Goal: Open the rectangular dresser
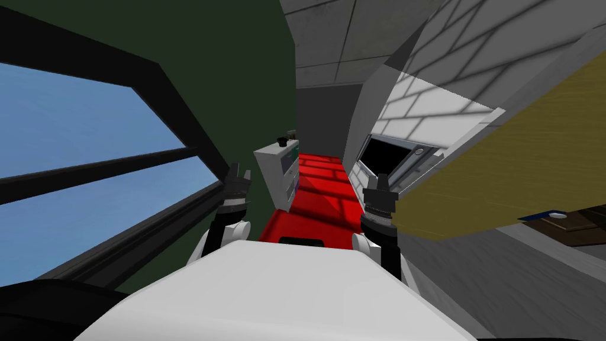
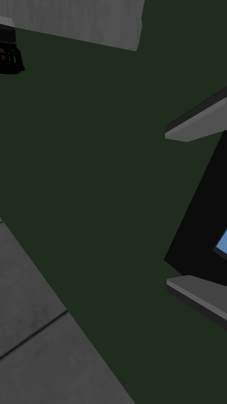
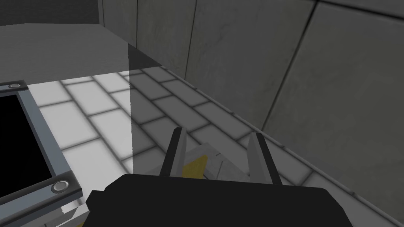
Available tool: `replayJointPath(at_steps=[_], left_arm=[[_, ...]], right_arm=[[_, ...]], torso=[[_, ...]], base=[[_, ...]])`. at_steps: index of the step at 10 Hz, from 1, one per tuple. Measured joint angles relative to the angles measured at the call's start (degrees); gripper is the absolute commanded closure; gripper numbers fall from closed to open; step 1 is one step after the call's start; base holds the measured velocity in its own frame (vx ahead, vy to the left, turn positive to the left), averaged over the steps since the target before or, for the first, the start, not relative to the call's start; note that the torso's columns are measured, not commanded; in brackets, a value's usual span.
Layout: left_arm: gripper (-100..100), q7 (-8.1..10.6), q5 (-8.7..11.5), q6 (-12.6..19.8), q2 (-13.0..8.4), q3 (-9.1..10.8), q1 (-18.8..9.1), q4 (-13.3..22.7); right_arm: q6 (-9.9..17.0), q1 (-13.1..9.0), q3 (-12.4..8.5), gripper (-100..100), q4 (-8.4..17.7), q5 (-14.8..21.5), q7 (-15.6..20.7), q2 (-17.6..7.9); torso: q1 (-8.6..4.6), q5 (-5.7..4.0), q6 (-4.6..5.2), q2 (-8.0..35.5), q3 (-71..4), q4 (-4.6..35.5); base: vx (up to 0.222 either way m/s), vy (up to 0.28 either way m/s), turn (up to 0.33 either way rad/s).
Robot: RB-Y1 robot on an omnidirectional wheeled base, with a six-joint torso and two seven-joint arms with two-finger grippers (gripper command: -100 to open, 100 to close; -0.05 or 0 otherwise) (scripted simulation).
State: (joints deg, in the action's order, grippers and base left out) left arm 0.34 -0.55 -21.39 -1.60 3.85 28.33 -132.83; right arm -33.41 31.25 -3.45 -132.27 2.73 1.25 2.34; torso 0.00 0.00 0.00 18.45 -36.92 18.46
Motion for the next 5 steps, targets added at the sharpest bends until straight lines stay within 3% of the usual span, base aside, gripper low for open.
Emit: replayJointPath(at_steps=[4, 5], left_arm=[[0, 0.00, 0.0, 0.0, 0.0, 0.00, 0.0, 0.0], [-100, 0.00, 0.0, 0.0, 0.0, 0.00, 0.0, 0.0]], right_arm=[[0.0, 0.0, 0.0, 0, 0.0, 0.0, 0.0, 0.0], [0.0, 0.0, 0.0, 0, 0.0, 0.0, 0.0, 0.0]], torso=[[0.00, 0.00, 0.00, 16.9, -33.8, 16.9], [0.00, 0.00, 0.00, 21.2, -42.3, 21.1]], base=[[0.000, 0.000, 0.000], [0.010, 0.004, -0.015]])
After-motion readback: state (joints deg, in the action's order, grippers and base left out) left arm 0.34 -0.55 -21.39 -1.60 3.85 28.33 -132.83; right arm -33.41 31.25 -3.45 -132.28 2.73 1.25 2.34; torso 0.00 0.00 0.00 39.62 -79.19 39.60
